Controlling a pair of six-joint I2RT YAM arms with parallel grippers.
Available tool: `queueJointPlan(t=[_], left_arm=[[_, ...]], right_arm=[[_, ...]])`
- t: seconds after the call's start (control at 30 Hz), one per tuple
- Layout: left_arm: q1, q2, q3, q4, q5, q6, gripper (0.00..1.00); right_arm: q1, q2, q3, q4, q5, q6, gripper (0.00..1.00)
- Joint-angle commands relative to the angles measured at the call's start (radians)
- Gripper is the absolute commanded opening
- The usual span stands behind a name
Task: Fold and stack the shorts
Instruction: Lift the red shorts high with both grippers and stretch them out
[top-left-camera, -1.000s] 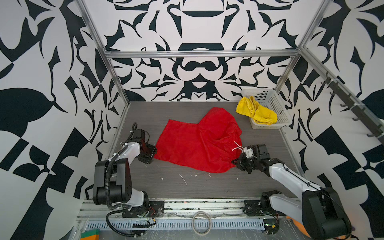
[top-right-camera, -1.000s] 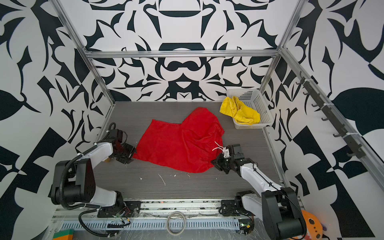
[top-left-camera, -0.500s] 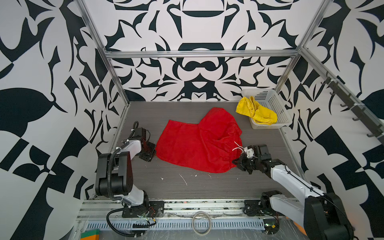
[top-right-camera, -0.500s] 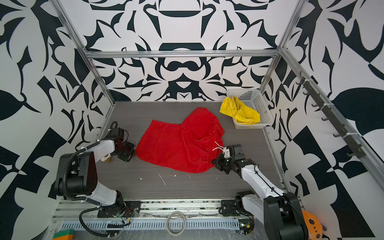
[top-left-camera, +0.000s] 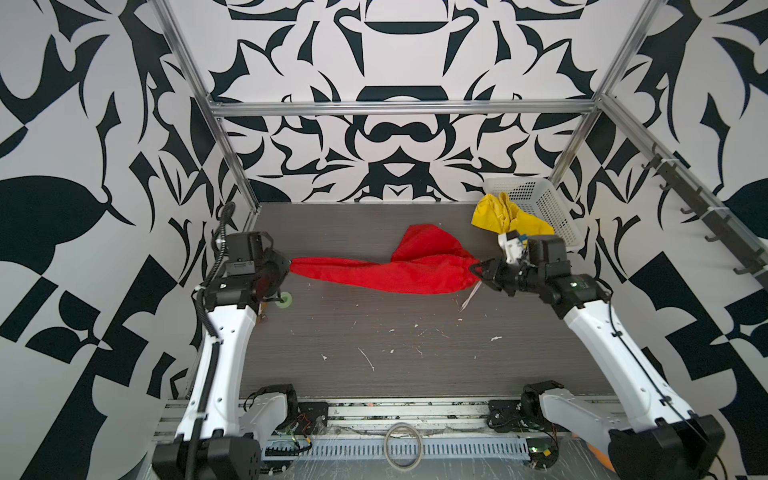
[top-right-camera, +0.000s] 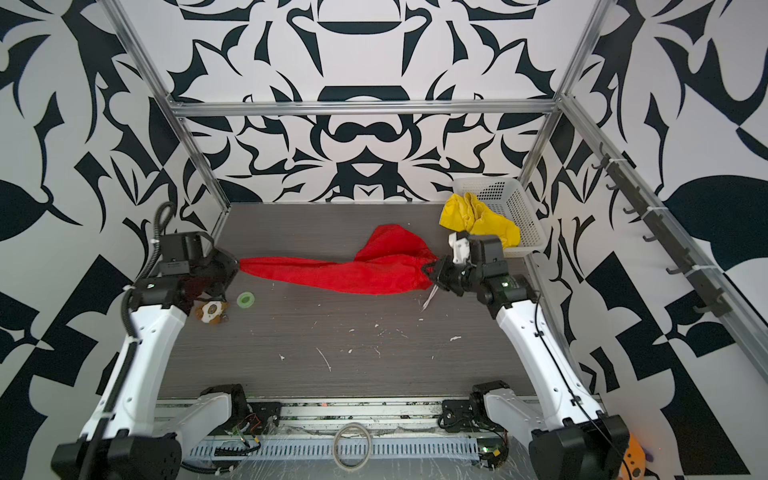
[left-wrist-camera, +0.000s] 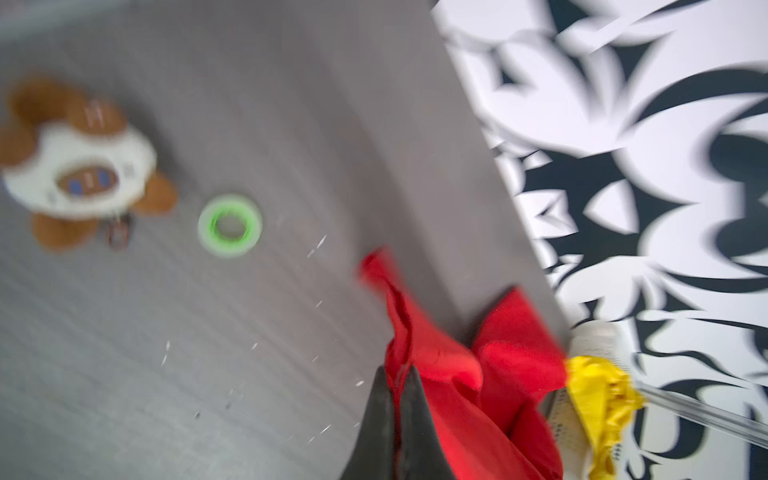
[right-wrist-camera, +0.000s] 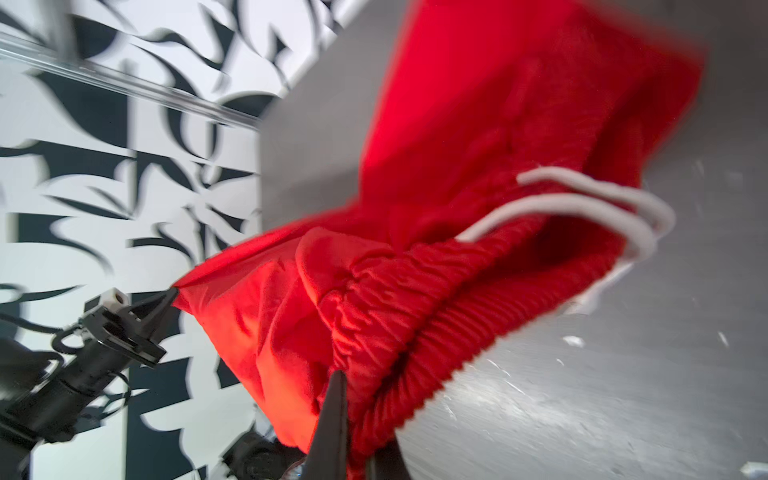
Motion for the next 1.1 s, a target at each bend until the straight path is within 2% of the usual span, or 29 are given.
queueJointPlan(t=[0.0,0.17,0.37,0.57,0.73,0.83,0.93,1.03,1.07], left_arm=[[0.003,-0.030,0.164,-0.164,-0.120,0.135,0.00],[0.003,-0.046,0.402,-0.214,-0.177,0.255,0.00],[0.002,0.018,0.668,-0.312,-0.211,0.366,0.00],[0.003,0.120,0.829,-0.341,-0.237,0.444,0.00],[0.003,0.228,0.878,-0.306,-0.192,0.469,0.00],[0.003,0.316,0.891,-0.232,-0.188,0.496,0.00],[0.004,0.445,0.990,-0.200,-0.189,0.536,0.00],[0.005,0.610,1.187,-0.205,-0.181,0.565,0.00],[0.010,0.668,1.290,-0.218,-0.174,0.573,0.00]], right_arm=[[0.001,0.038,0.257,-0.146,-0.016,-0.135,0.00],[0.001,0.109,0.592,-0.247,-0.073,-0.179,0.00],[0.001,0.186,0.898,-0.319,-0.163,-0.153,0.00],[0.006,0.255,1.055,-0.326,-0.222,-0.135,0.00],[0.005,0.341,1.074,-0.278,-0.202,-0.140,0.00],[0.004,0.447,1.099,-0.229,-0.179,-0.139,0.00],[0.004,0.598,1.196,-0.181,-0.168,-0.134,0.00],[0.005,0.820,1.445,-0.198,-0.193,-0.122,0.00],[0.002,0.912,1.592,-0.217,-0.202,-0.114,0.00]])
